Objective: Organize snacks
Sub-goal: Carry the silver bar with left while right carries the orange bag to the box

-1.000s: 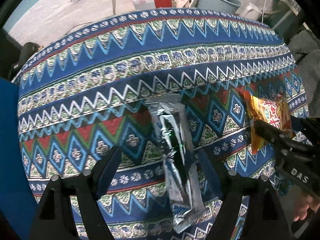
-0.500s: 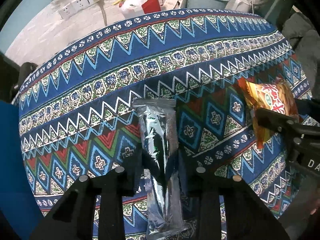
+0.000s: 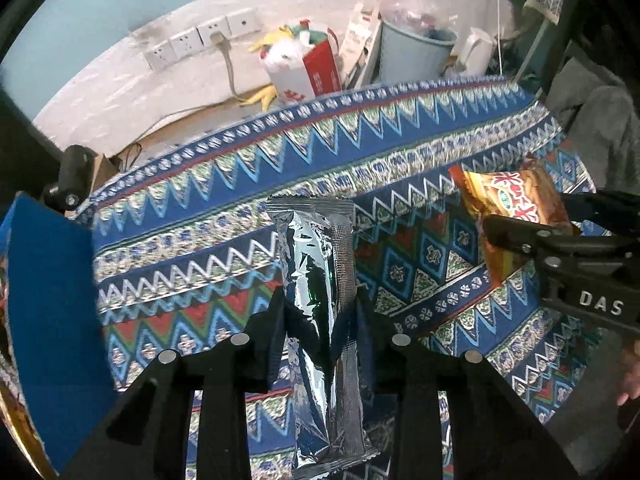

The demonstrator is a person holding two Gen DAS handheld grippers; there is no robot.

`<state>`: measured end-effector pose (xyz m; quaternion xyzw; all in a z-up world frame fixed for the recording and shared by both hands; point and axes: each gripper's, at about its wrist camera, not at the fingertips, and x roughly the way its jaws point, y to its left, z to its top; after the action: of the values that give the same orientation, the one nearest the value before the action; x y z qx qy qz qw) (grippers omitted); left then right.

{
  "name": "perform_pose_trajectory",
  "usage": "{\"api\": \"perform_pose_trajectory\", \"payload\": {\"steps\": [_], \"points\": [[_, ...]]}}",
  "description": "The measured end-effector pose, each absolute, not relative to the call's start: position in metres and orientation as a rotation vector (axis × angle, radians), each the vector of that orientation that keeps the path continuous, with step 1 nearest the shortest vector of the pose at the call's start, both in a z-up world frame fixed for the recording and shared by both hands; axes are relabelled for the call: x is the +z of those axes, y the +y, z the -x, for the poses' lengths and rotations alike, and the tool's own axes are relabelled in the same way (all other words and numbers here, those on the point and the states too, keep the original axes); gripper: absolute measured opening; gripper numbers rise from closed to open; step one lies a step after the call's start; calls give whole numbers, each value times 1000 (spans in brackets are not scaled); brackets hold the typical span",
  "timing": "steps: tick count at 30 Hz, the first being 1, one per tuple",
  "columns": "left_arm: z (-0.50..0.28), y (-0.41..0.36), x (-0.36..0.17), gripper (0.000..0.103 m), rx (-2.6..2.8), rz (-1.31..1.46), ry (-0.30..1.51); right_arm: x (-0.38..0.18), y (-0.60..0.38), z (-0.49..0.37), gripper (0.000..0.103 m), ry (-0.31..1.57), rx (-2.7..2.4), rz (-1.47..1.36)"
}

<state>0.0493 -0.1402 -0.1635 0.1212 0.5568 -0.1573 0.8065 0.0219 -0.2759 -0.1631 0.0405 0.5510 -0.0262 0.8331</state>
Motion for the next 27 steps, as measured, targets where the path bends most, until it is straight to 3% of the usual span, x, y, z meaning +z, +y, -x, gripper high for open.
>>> {"api": "perform_pose_trajectory", "payload": {"steps": [27], "points": [[-9,-18,-68,32,-254,-64,1033,-91,-169,-16,61,1013,145,5]]}}
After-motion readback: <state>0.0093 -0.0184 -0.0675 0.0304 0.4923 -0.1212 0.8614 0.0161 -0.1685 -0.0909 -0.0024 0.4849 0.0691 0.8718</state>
